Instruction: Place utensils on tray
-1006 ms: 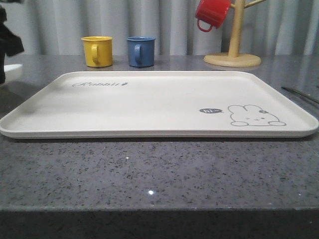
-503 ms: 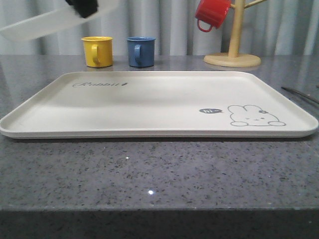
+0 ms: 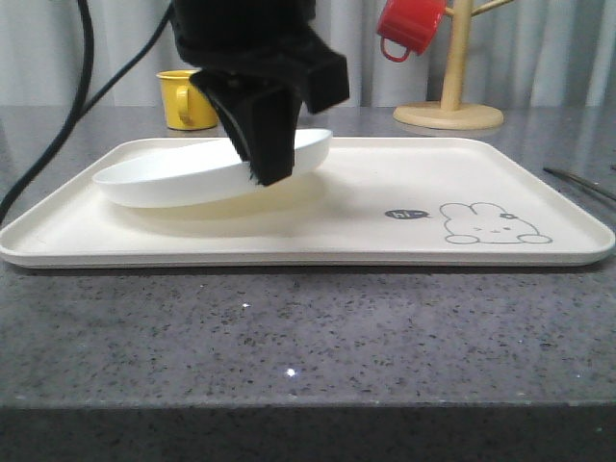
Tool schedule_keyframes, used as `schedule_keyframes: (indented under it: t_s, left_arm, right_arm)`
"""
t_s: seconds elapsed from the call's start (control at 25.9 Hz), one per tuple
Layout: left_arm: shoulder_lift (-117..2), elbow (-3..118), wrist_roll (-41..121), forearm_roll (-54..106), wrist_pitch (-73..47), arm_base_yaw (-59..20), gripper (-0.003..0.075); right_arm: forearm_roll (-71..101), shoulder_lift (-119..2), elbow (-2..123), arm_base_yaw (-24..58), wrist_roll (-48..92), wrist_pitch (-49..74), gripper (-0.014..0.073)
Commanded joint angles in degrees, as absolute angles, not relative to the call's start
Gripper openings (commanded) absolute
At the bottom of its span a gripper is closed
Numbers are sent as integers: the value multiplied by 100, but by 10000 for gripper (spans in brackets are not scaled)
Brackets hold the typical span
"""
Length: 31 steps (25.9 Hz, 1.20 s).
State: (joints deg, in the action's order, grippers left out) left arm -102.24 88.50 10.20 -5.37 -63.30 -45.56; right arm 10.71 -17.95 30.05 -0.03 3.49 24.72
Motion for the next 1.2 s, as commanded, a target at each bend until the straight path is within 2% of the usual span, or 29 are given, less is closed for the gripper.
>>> schedule_keyframes:
  t_s: [0.0, 0.31, 0.39, 0.46, 0.62, 0.74, 0.85, 1.04, 1.16]
  left_arm:
    - [-10120, 9048, 963, -519, -6410, -4544, 16]
    - [-10204, 9076, 805, -546, -6488, -4520, 313]
    - [-10145, 9143, 757, -546, -6499, -4520, 364]
    - [-10052, 9217, 682, -546, -6499, -4520, 375]
    - [-9810, 9401, 682, -554, -6523, -4520, 353]
    - [-9511, 9437, 669, -736, -6501, -4520, 309]
    - [-9217, 9437, 474, -1101, -6511, -4392, 220]
    - [-8813, 9437, 362, -1236, -6564, -3741, 4]
    - [-8592, 9409, 352, -1209, -6645, -3238, -18]
  right_arm:
    - [1035, -1887, 3218, -35, 402, 1988, 634]
    - [1035, -1887, 3218, -35, 402, 1988, 634]
    - [1035, -1887, 3218, -35, 402, 1988, 634]
    - [1035, -1887, 3218, -35, 402, 1988, 634]
    - [1035, -1887, 3218, -35, 402, 1988, 634]
    - [1035, -1887, 3218, -35, 402, 1988, 634]
    - [1035, -1887, 3218, -35, 402, 1988, 634]
    - [1035, -1887, 3218, -35, 402, 1988, 634]
    - [1035, -1887, 3218, -35, 402, 1988, 634]
